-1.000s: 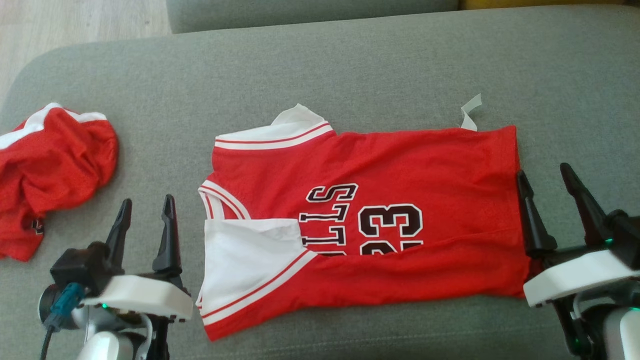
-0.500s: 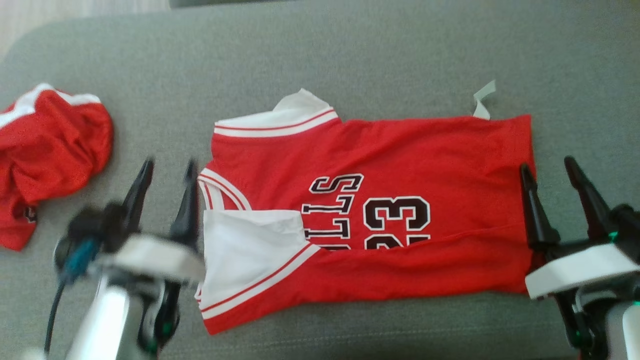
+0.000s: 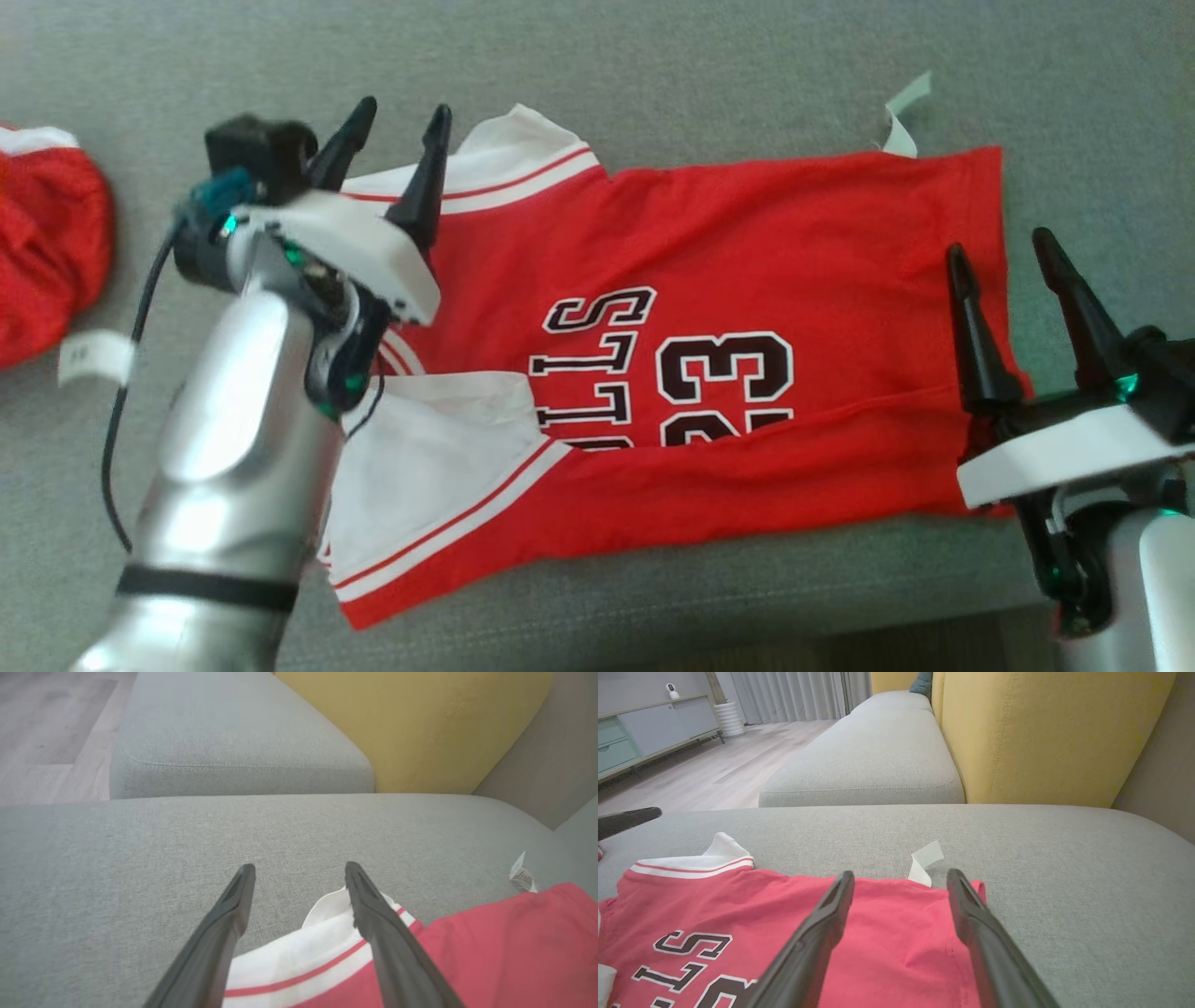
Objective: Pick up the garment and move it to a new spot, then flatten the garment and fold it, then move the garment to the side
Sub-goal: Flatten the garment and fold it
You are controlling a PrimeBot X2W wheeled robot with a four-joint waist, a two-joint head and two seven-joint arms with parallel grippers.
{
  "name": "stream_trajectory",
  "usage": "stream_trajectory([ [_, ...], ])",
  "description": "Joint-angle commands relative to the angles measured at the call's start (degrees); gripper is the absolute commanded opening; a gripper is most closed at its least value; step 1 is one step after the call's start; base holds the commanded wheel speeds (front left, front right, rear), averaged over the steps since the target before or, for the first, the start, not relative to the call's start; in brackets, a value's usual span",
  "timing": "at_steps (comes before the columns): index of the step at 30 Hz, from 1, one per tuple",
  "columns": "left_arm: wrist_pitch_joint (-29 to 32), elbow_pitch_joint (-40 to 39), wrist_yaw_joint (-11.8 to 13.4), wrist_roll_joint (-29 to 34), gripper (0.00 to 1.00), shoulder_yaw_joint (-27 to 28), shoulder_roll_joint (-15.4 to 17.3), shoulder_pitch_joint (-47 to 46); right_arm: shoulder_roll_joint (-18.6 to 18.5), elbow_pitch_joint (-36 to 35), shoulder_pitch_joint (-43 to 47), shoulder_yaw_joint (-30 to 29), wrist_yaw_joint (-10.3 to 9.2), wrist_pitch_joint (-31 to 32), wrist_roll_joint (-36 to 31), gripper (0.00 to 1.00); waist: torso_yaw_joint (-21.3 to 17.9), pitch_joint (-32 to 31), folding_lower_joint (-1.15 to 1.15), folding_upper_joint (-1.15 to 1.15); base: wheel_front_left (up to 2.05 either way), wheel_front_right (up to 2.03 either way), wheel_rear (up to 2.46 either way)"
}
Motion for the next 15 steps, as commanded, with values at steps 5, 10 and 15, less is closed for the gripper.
stream_trajectory([
  [5,2.0,8.9,-1.8,-0.7,1.0,-0.6,0.2,-6.7,0.3,-0.7,-1.6,1.4,-0.05,-0.9,0.1,1.0,-1.2,1.4,0.0,0.0,0.0,0.0,0.0],
  [10,3.4,15.3,-2.5,-1.3,1.0,-1.8,-0.2,-8.8,0.4,-0.2,-1.8,1.4,-0.05,-1.1,0.2,1.0,-1.4,1.5,0.0,0.0,0.0,0.0,0.0],
  [15,4.1,22.7,-3.1,-2.5,0.91,-3.0,-0.9,-10.6,0.3,0.4,-2.1,1.8,-0.05,-1.0,0.4,1.0,-1.8,1.5,0.0,0.0,0.0,0.0,0.0],
])
